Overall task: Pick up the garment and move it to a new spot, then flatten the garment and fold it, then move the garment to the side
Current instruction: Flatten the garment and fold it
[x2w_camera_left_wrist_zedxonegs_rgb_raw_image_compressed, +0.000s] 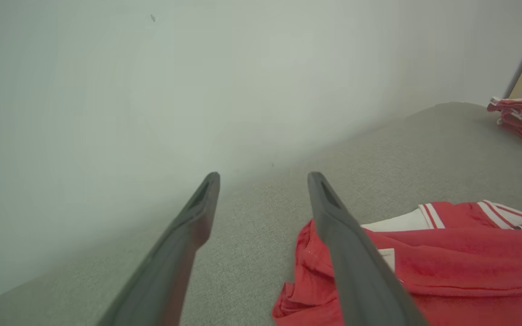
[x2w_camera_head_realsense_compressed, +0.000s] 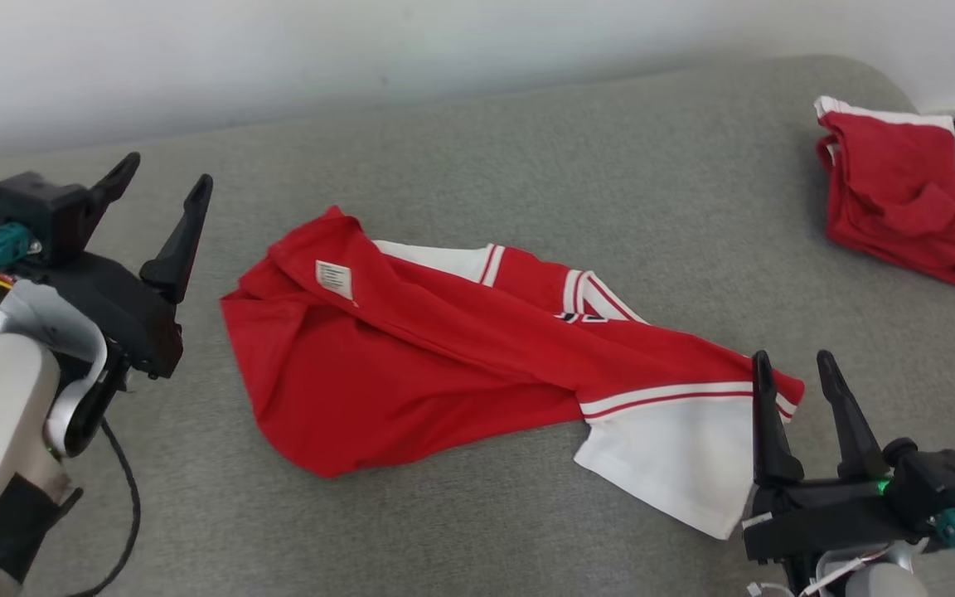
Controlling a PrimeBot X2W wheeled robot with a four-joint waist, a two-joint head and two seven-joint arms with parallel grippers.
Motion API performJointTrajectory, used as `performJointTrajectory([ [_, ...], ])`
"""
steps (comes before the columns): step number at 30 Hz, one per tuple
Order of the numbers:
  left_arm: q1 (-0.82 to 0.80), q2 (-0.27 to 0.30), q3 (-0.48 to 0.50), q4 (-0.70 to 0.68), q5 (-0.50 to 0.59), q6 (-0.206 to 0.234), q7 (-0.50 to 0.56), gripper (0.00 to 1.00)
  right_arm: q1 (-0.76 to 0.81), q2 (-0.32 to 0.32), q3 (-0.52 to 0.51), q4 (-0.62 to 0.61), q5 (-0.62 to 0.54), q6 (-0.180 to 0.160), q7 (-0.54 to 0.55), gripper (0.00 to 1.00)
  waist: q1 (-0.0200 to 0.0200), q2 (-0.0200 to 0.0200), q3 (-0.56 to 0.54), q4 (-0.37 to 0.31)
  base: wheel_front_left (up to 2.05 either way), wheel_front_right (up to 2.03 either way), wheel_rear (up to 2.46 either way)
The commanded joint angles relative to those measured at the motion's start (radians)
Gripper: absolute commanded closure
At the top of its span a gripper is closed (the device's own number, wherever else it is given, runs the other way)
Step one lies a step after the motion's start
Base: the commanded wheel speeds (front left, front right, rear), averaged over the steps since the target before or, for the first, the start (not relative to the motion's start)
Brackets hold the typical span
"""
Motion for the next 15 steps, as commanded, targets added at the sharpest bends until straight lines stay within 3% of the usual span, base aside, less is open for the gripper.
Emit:
performJointTrajectory([
  [1, -0.032, 0.015, -0.035, 0.024, -0.028, 0.002, 0.011, 0.0, -0.017, 0.005, 0.006, -0.003, 0.006, -0.003, -0.004, 0.0, -0.0001, -0.0001, 0.062, -0.064, 0.0, 0.0, 0.0],
  [15, -0.139, 0.051, -0.272, 0.178, -0.163, 0.002, 0.07, 0.0, -0.059, 0.008, 0.026, -0.002, 0.033, -0.003, -0.003, 0.0, -0.0001, -0.0001, 0.12, -0.138, 0.0, 0.0, 0.0],
])
